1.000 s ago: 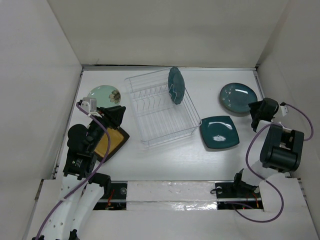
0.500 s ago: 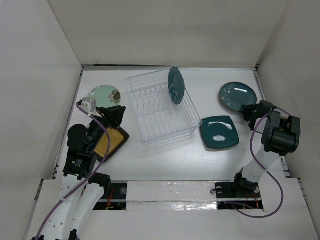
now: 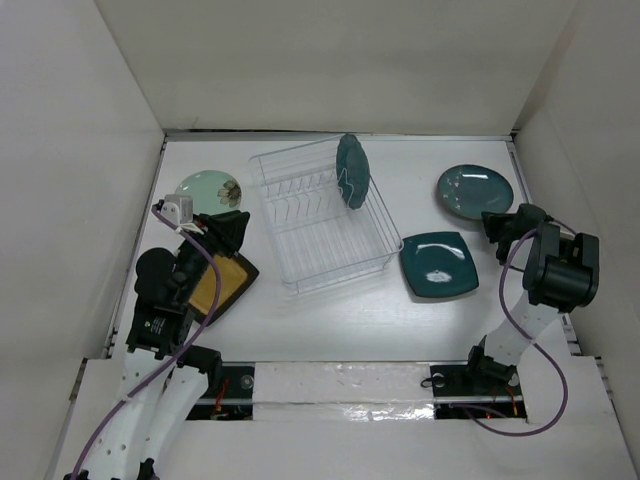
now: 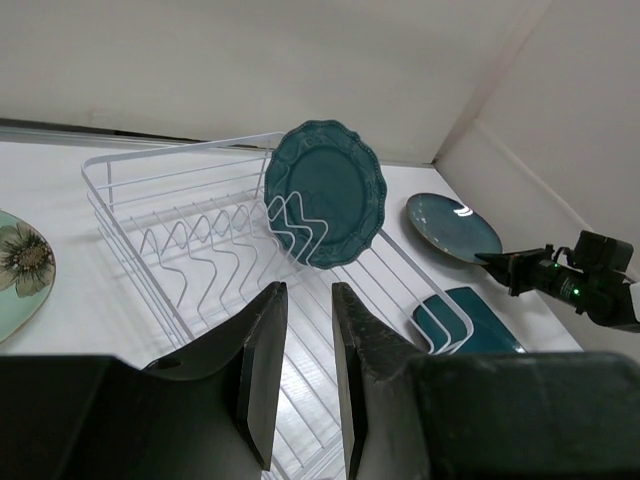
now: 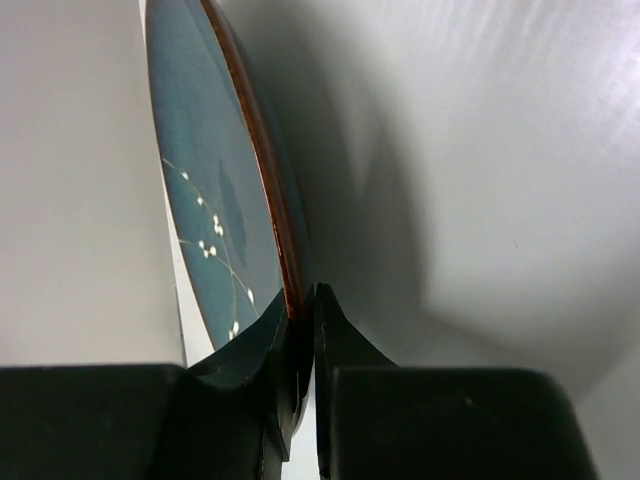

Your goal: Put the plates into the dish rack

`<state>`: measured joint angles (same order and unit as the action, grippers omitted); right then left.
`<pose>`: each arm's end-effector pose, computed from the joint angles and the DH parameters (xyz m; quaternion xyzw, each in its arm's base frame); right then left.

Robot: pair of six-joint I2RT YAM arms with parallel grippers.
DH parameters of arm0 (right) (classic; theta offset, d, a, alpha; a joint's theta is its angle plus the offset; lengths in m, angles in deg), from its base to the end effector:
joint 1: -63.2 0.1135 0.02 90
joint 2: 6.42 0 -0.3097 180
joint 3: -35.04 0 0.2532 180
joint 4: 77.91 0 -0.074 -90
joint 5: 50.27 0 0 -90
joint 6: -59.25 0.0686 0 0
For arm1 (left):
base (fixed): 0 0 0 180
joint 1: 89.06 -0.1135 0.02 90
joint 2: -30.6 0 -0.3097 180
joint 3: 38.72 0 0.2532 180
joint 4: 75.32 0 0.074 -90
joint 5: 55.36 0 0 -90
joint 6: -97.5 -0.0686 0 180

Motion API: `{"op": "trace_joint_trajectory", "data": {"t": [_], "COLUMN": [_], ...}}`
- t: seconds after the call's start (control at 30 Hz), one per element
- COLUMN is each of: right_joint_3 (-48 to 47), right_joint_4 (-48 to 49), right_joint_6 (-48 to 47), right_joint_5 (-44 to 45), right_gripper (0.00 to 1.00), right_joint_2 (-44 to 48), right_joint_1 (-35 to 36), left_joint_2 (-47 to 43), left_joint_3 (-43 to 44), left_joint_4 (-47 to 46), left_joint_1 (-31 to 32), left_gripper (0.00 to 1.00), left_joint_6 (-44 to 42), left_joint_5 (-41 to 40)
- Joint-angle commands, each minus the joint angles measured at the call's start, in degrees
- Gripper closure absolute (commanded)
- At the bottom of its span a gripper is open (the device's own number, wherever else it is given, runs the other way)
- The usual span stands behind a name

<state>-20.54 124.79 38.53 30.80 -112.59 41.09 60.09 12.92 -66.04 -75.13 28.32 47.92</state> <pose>0.3675 -0.1378 0.1490 0.5832 0.6253 0.2669 0.4447 0.1148 -0.0447 0.3928 0.0530 0.6235 -0.3007 0.7197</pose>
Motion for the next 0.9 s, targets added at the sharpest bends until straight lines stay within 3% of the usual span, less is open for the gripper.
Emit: {"op": "trace_joint_trajectory", "data": {"t": [0.0,0.2,0.47,0.63,0.87], "right_joint_3": [0.6,-2.9,-10.2,-22.4,-42.0], "right_joint_4": [8.9,6.9,-0.1,-7.9,-21.4], "right_joint_6": [1.4,-3.0,-17.1,-28.9,-43.5], "right_joint_5": [2.2,5.4,8.1,8.6,14.8], "right_gripper": [1.00,1.00,1.00,1.00,1.00], "right_joint_2": [8.8,22.5,34.4,34.8,26.4], "right_joint_1": [1.5,5.1,14.5,23.7,38.3], "left_joint_2": [0.1,0.4,0.7,0.5,0.0], "left_joint_3": [1.1,1.1,1.2,1.0,0.8], "left_joint_4": [-2.2,-2.1,-2.3,-2.3,-2.2], "left_joint_1": [0.3,0.3,0.3,0.3,0.3], "left_gripper": [0.78,0.78,0.78,0.78,0.78], "left_joint_6": [-0.7,-0.8,-0.6,-0.5,-0.5], "left_joint_5": [0.2,0.0,0.3,0.7,0.6]}}
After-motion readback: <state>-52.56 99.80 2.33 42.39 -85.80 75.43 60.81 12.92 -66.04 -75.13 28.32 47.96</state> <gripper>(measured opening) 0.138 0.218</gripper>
